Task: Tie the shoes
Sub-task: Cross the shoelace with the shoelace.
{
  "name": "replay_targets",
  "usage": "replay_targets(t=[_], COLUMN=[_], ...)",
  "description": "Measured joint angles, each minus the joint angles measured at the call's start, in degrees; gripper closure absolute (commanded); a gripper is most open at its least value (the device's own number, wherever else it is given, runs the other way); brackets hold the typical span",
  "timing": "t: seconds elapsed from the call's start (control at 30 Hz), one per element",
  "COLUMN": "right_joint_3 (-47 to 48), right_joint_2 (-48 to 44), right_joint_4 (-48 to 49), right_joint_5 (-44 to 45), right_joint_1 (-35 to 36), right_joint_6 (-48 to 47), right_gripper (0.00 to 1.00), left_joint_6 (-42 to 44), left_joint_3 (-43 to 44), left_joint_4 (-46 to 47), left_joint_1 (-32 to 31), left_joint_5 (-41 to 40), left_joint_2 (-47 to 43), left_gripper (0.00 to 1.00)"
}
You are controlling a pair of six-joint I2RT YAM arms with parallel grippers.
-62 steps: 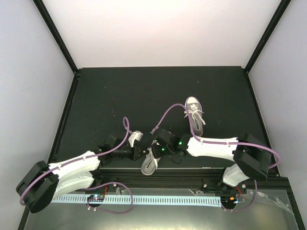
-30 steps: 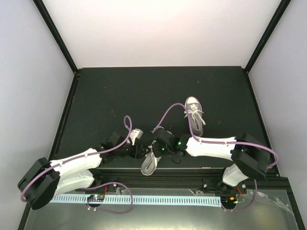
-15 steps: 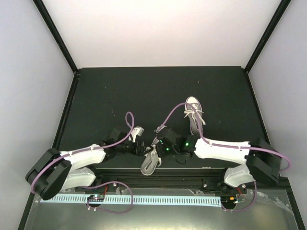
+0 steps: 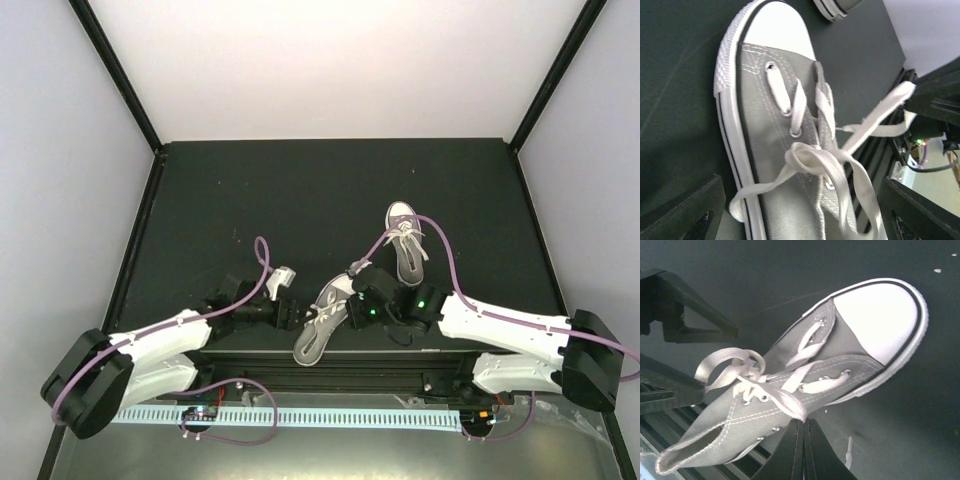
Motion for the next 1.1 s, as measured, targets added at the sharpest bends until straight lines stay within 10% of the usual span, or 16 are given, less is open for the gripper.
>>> replay_targets(t=[0.33, 0.53, 1.1], right_joint_3=[-1.20, -1.44, -1.99], right_joint_2=[-2.03, -3.32, -3.43], right_joint_4=[-1.05, -1.09, 0.48], right_joint_5=[-0.17, -0.15, -1.57], right_joint_1=[-0.83, -1.55, -2.89], right_joint_6=[0.00, 0.04, 0.04], right_gripper=[0.98, 0.98, 0.98], left_joint_6=[0.42, -0.46, 3.96], left_joint_3=[-1.44, -6.21, -8.33], left_joint_4=[-0.15, 1.86, 8.22], left_joint_1=[0.02, 0.02, -1.14], left_joint_5=[3.08, -0.04, -4.07], left_joint_2=[-6.27, -10.88, 1.40], left_gripper=[0.14, 0.44, 0.61])
